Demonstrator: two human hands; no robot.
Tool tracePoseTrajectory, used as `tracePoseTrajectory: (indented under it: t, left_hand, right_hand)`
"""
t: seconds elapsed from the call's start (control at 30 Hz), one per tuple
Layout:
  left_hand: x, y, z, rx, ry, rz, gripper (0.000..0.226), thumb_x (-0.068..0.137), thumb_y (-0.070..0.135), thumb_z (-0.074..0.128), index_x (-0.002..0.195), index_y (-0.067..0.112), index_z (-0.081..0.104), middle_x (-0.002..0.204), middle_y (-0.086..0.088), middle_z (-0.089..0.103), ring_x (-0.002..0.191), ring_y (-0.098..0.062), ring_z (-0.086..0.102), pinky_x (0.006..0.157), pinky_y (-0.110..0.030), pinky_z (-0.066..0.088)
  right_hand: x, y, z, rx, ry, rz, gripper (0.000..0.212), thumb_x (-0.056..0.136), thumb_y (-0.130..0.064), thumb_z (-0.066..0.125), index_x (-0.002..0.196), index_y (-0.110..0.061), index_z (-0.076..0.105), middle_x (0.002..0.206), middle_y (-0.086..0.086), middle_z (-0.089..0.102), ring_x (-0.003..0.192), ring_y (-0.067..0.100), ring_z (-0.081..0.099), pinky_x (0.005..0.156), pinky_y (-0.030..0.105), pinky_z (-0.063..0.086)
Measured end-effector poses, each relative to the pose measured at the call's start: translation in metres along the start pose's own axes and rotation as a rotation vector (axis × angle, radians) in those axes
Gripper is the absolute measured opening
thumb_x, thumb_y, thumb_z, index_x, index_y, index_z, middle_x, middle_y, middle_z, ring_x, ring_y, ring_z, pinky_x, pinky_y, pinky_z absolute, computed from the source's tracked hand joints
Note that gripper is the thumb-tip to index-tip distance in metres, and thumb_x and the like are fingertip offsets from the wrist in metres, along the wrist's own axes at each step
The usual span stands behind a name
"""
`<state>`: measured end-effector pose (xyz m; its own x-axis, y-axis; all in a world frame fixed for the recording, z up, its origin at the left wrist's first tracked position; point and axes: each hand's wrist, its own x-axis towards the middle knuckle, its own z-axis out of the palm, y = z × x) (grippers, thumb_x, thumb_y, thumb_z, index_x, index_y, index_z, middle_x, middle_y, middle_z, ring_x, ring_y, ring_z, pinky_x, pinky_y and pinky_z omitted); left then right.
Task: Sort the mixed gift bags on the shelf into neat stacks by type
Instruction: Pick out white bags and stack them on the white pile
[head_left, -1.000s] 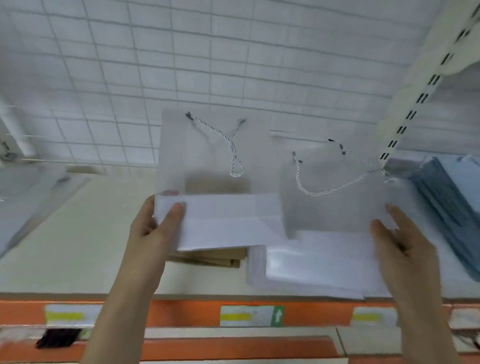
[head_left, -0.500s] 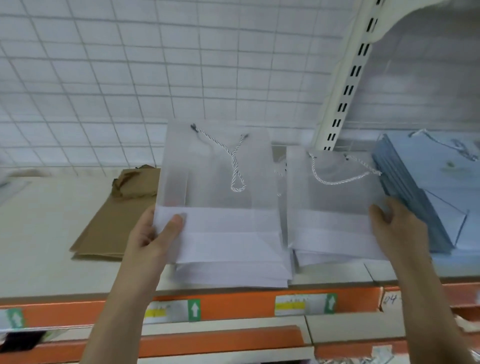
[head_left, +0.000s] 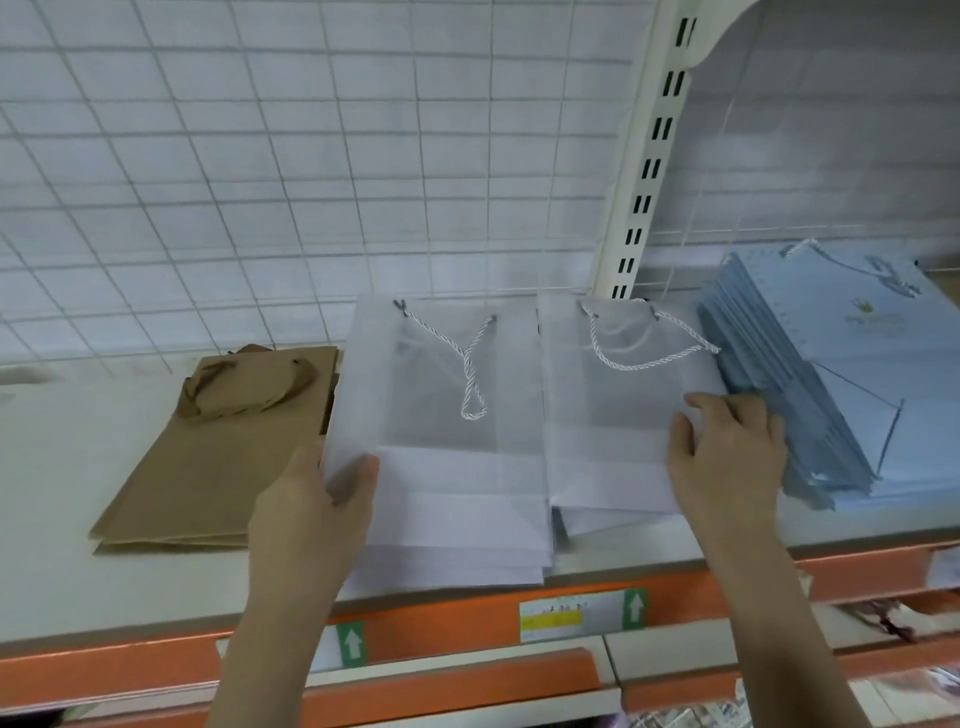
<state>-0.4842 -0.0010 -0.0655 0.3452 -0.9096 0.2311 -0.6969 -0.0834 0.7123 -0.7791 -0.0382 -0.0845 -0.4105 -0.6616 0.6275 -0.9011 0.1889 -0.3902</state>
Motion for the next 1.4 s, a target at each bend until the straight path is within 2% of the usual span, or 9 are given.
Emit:
tracePoseTrajectory:
  t: [0.17, 0.33, 0.43, 0.63, 0.77, 0.9, 1.0, 1.23, 1.4]
  left_hand:
    - [0.002, -0.008, 0.009, 0.249, -0.045, 0.015, 0.047, 0.086, 0.037, 0.057, 0.124, 0.009, 0.052, 0.107, -0.013, 0.052, 0.102, -0.031, 0.049, 0.085, -0.041, 0.042]
    - [0.006, -0.017, -0.011, 0.101, 0.001, 0.077, 0.043, 0.087, 0.038, 0.055, 0.120, 0.011, 0.050, 0.097, -0.004, 0.049, 0.084, -0.024, 0.051, 0.070, -0.030, 0.037]
    - [0.018, -0.039, -0.037, 0.104, 0.076, 0.087, 0.046, 0.088, 0.042, 0.052, 0.122, 0.011, 0.052, 0.093, -0.006, 0.060, 0.085, -0.024, 0.058, 0.068, -0.028, 0.037]
    - [0.043, -0.130, -0.107, 0.141, 0.143, -0.040, 0.029, 0.088, 0.035, 0.057, 0.105, 0.012, 0.062, 0.081, -0.002, 0.064, 0.076, -0.028, 0.061, 0.069, -0.031, 0.044]
    - [0.060, -0.202, -0.173, 0.184, 0.208, -0.124, 0.022, 0.089, 0.031, 0.057, 0.101, 0.014, 0.064, 0.075, 0.005, 0.058, 0.062, -0.020, 0.052, 0.065, -0.026, 0.035]
    - [0.089, -0.273, -0.241, 0.230, 0.273, -0.137, 0.019, 0.089, 0.025, 0.057, 0.097, 0.010, 0.066, 0.073, 0.003, 0.059, 0.064, -0.023, 0.052, 0.066, -0.027, 0.035]
    - [0.114, -0.318, -0.283, 0.260, 0.316, -0.158, 0.023, 0.089, 0.025, 0.056, 0.100, 0.007, 0.065, 0.087, -0.007, 0.067, 0.078, -0.031, 0.060, 0.071, -0.032, 0.040]
    - [0.162, -0.378, -0.337, 0.464, 0.119, -0.376, 0.065, 0.082, 0.055, 0.055, 0.127, 0.008, 0.049, 0.119, -0.021, 0.053, 0.112, -0.040, 0.046, 0.091, -0.044, 0.039]
    - [0.178, -0.387, -0.341, 0.468, -0.013, -0.542, 0.087, 0.064, 0.070, 0.063, 0.118, 0.004, 0.045, 0.120, -0.019, 0.049, 0.115, -0.039, 0.046, 0.093, -0.045, 0.038]
  right_hand:
    - [-0.016, -0.037, 0.008, 0.118, -0.105, -0.127, 0.030, 0.080, -0.014, 0.051, 0.101, 0.000, 0.067, 0.096, 0.021, 0.065, 0.088, 0.040, 0.059, 0.083, 0.042, 0.043]
    - [-0.032, -0.094, 0.001, 0.278, -0.079, -0.233, 0.023, 0.080, -0.012, 0.056, 0.097, -0.002, 0.068, 0.091, 0.016, 0.064, 0.079, 0.036, 0.059, 0.078, 0.043, 0.049]
    - [-0.042, -0.132, 0.001, 0.366, -0.105, -0.270, 0.022, 0.081, -0.012, 0.055, 0.097, -0.003, 0.067, 0.090, 0.015, 0.063, 0.078, 0.034, 0.057, 0.075, 0.043, 0.051]
    - [-0.092, -0.232, 0.020, 0.444, -0.226, -0.372, 0.022, 0.084, -0.015, 0.052, 0.096, -0.004, 0.066, 0.087, 0.012, 0.063, 0.079, 0.032, 0.059, 0.071, 0.037, 0.051]
    - [-0.143, -0.315, 0.032, 0.506, -0.289, -0.404, 0.011, 0.086, -0.008, 0.058, 0.094, -0.005, 0.065, 0.084, 0.010, 0.061, 0.077, 0.029, 0.060, 0.066, 0.038, 0.052]
    - [-0.193, -0.400, 0.049, 0.577, -0.383, -0.417, 0.018, 0.085, -0.014, 0.054, 0.095, -0.006, 0.066, 0.085, 0.010, 0.062, 0.074, 0.029, 0.062, 0.067, 0.036, 0.053]
    - [-0.225, -0.451, 0.061, 0.581, -0.459, -0.405, 0.016, 0.086, -0.011, 0.058, 0.099, -0.006, 0.067, 0.088, 0.010, 0.064, 0.074, 0.026, 0.064, 0.069, 0.035, 0.054]
    - [-0.264, -0.515, 0.067, 0.509, -0.555, -0.386, 0.020, 0.089, -0.013, 0.055, 0.106, -0.007, 0.065, 0.097, 0.008, 0.062, 0.086, 0.024, 0.061, 0.077, 0.033, 0.049]
    - [-0.274, -0.527, 0.069, 0.455, -0.599, -0.324, 0.024, 0.092, -0.017, 0.051, 0.112, -0.010, 0.063, 0.104, 0.006, 0.061, 0.088, 0.022, 0.060, 0.080, 0.033, 0.048]
